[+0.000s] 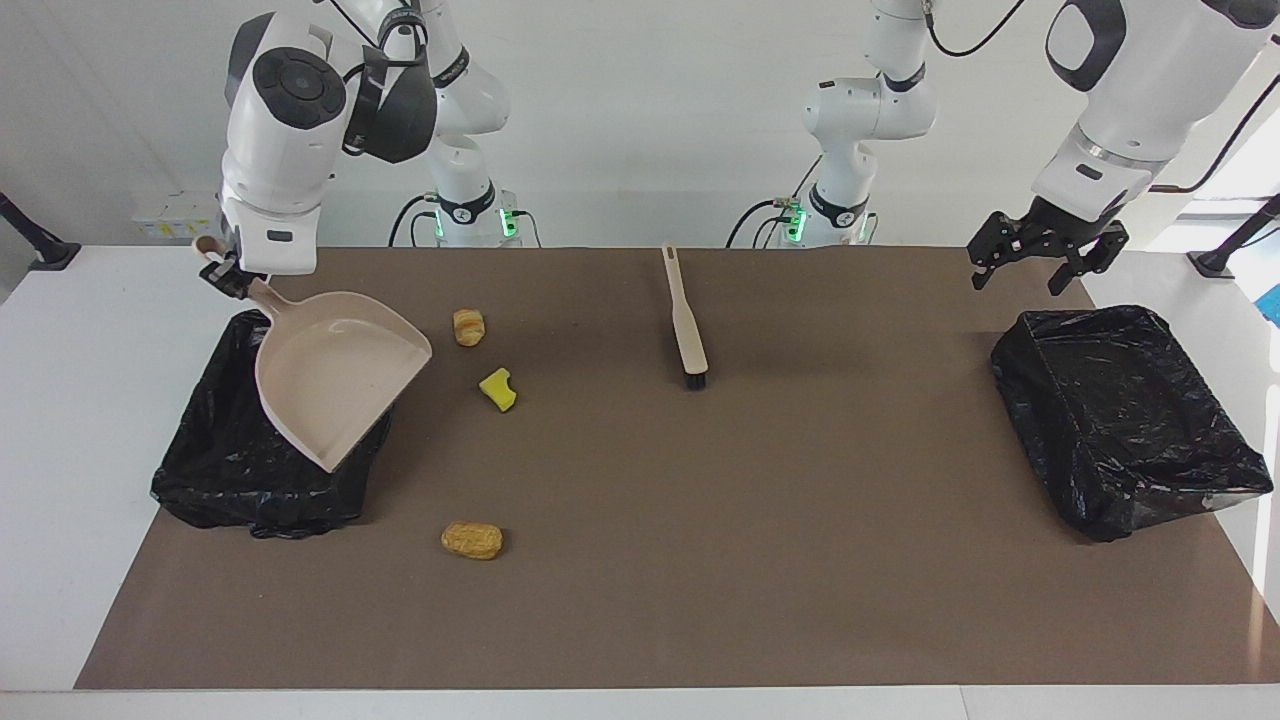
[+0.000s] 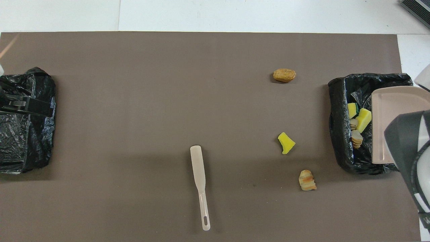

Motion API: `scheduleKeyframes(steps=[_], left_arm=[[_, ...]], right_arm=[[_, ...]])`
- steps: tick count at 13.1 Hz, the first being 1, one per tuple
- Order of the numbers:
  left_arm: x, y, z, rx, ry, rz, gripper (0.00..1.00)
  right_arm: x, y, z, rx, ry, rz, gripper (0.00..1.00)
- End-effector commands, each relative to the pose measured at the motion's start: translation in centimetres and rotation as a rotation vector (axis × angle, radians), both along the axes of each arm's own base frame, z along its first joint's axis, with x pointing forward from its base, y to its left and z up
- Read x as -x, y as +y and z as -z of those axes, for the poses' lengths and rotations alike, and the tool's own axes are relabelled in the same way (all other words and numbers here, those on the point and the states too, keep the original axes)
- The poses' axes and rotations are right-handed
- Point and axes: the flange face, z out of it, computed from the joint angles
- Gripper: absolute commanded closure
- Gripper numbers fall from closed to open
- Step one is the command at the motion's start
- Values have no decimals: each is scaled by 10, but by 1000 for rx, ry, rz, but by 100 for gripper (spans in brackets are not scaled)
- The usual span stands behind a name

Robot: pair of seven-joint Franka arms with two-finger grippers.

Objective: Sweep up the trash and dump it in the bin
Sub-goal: 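Tip the dustpan with the right gripper to dump trash into the bin, then carry the empty dustpan with the right gripper back to the table center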

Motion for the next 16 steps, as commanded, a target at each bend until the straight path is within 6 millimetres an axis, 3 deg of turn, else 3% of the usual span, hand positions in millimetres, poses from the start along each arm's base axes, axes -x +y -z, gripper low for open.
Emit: scheduleKeyframes(steps=[1, 2, 4, 11, 13, 15, 16], left_arm=[[1, 2, -6, -15, -8, -1, 0], [1, 2, -6, -15, -8, -1, 0], [1, 2, -6, -15, -8, 0, 0], [1, 2, -6, -15, -8, 0, 0], [1, 2, -6, -15, -8, -1, 0], [1, 2, -5, -15, -6, 0, 0], [1, 2, -6, -15, -8, -1, 0]], right_arm=[[-3, 48, 6, -80, -111, 156, 100], [-6, 74, 13, -94, -160, 222, 100], [-11, 95, 29, -133, -192, 359, 100], [-81, 183, 68, -278, -315, 718, 100], [-96, 221, 75, -342, -344, 850, 100], [-95, 265, 83, -420, -328, 899, 100], [-87, 297, 85, -459, -320, 918, 100]])
